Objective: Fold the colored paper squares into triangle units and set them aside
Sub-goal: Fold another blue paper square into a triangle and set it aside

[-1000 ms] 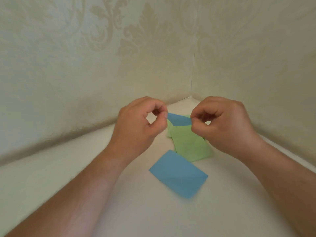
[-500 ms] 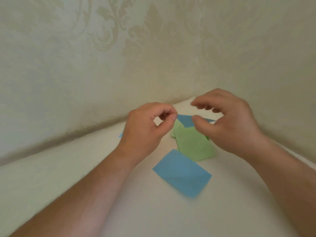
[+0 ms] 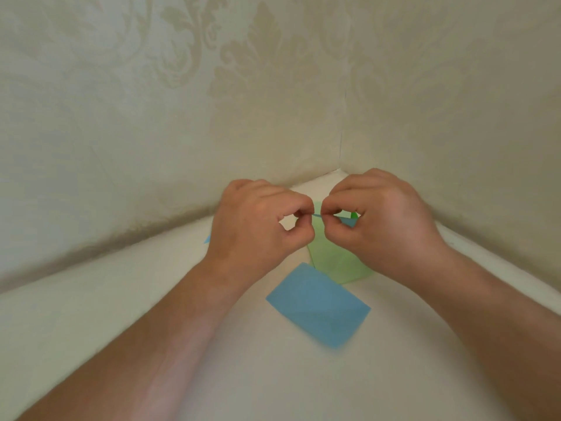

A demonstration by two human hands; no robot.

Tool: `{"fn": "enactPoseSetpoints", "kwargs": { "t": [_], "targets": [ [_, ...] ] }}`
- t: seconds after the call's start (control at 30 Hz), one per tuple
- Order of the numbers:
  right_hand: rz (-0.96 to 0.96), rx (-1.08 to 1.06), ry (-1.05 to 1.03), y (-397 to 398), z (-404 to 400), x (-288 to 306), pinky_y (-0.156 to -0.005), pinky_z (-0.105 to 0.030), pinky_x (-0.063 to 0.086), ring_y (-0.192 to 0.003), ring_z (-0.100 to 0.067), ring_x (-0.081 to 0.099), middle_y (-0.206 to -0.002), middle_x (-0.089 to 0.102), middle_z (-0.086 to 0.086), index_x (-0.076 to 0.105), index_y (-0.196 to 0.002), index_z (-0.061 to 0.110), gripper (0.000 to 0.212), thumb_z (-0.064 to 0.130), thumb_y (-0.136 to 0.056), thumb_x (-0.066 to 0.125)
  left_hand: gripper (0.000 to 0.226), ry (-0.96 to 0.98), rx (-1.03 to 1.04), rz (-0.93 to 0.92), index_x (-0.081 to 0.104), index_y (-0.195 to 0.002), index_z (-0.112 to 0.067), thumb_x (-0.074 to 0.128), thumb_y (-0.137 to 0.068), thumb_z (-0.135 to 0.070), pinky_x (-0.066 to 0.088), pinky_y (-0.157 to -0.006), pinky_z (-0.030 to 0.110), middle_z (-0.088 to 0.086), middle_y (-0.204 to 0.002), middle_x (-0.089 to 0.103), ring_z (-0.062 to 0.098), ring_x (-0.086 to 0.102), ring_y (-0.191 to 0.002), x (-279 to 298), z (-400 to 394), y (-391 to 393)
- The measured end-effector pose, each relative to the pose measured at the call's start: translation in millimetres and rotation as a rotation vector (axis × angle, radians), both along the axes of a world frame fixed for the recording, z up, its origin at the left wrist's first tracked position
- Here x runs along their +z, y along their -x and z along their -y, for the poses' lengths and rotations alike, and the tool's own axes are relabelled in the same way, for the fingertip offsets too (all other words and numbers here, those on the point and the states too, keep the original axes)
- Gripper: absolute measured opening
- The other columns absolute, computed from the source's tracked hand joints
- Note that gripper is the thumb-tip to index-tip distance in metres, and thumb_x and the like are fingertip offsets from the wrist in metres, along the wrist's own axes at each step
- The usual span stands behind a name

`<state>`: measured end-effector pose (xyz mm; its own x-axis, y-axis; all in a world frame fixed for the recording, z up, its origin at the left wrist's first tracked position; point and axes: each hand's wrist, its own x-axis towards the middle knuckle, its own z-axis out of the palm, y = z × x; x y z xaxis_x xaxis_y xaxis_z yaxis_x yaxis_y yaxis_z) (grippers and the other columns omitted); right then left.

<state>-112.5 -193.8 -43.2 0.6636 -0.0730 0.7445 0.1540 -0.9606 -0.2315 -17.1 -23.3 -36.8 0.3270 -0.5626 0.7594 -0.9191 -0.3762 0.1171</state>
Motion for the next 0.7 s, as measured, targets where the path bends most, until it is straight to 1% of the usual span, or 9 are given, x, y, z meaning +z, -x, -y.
{"fn": "enactPoseSetpoints", "kwargs": {
  "t": [0.1, 0.23, 0.27, 0.33, 0.4, 0.57, 0.63, 0.7],
  "targets": [
    [-0.017, -0.009, -0.006, 1, 1, 2, -0.069, -0.043, 0.052, -0.075, -0.022, 0.058, -0.083, 0.069, 0.013, 0.074, -0.076, 0.029, 0.012, 0.032, -0.081, 0.062, 0.006, -0.005, 0.036, -0.016, 0.071, -0.074, -0.027, 0.067, -0.078, -0.025, 0.048, -0.076, 0.044, -0.011, -0.066, 0.066, 0.017, 0.062, -0.066, 3, -3, 0],
    [-0.024, -0.029, -0.089, 4, 14, 6, -0.070, -0.042, 0.053, -0.077, -0.020, 0.062, -0.083, 0.069, 0.014, 0.073, -0.076, 0.029, 0.011, 0.029, -0.082, 0.064, 0.006, 0.146, 0.112, -0.118, 0.072, -0.076, -0.027, 0.067, -0.077, -0.024, 0.052, -0.074, 0.037, -0.012, -0.072, 0.070, 0.013, 0.066, -0.071, 8, -12, -11],
    [-0.023, -0.023, -0.096, 4, 15, 6, -0.069, -0.042, 0.053, -0.078, -0.019, 0.062, -0.083, 0.069, 0.015, 0.073, -0.076, 0.029, 0.011, 0.029, -0.083, 0.065, 0.005, 0.160, 0.093, -0.146, 0.072, -0.078, -0.027, 0.068, -0.078, -0.024, 0.052, -0.075, 0.036, -0.013, -0.074, 0.071, 0.012, 0.065, -0.073, 8, -12, -10],
    [-0.019, 0.003, -0.082, 4, 10, 6, -0.069, -0.042, 0.053, -0.077, -0.020, 0.062, -0.084, 0.070, 0.014, 0.075, -0.078, 0.029, 0.010, 0.028, -0.083, 0.066, 0.007, 0.121, 0.017, -0.168, 0.073, -0.087, -0.028, 0.071, -0.080, -0.027, 0.052, -0.079, 0.036, -0.016, -0.081, 0.071, 0.009, 0.063, -0.077, 5, -8, -3],
    [-0.010, 0.030, -0.050, 2, 5, 4, -0.067, -0.041, 0.052, -0.075, -0.021, 0.062, -0.084, 0.071, 0.012, 0.076, -0.080, 0.026, 0.010, 0.027, -0.083, 0.066, 0.012, 0.067, -0.047, -0.144, 0.074, -0.092, -0.027, 0.072, -0.080, -0.030, 0.051, -0.080, 0.039, -0.016, -0.085, 0.071, 0.009, 0.063, -0.079, 0, -2, 2],
    [-0.004, 0.042, -0.031, -1, 1, 0, -0.068, -0.042, 0.051, -0.075, -0.021, 0.060, -0.084, 0.070, 0.012, 0.078, -0.084, 0.028, 0.012, 0.027, -0.083, 0.066, 0.005, 0.046, -0.071, -0.037, 0.073, -0.079, -0.022, 0.070, -0.079, -0.025, 0.049, -0.069, 0.043, -0.011, -0.076, 0.067, 0.019, 0.063, -0.071, -3, 4, -2],
    [-0.014, 0.038, -0.018, -1, -2, -2, -0.068, -0.042, 0.051, -0.076, -0.019, 0.059, -0.084, 0.070, 0.013, 0.079, -0.086, 0.032, 0.013, 0.028, -0.082, 0.067, 0.007, 0.013, -0.052, 0.013, 0.072, -0.077, -0.022, 0.066, -0.078, -0.024, 0.048, -0.070, 0.043, -0.010, -0.074, 0.066, 0.020, 0.062, -0.069, -4, 5, -2],
    [-0.020, 0.026, -0.015, -2, -3, -3, -0.068, -0.042, 0.051, -0.076, -0.020, 0.059, -0.083, 0.068, 0.013, 0.078, -0.084, 0.033, 0.013, 0.029, -0.081, 0.066, 0.008, -0.024, -0.034, 0.063, 0.070, -0.076, -0.022, 0.063, -0.079, -0.025, 0.047, -0.073, 0.042, -0.009, -0.074, 0.065, 0.019, 0.061, -0.069, -3, 6, -1]
  ]
}}
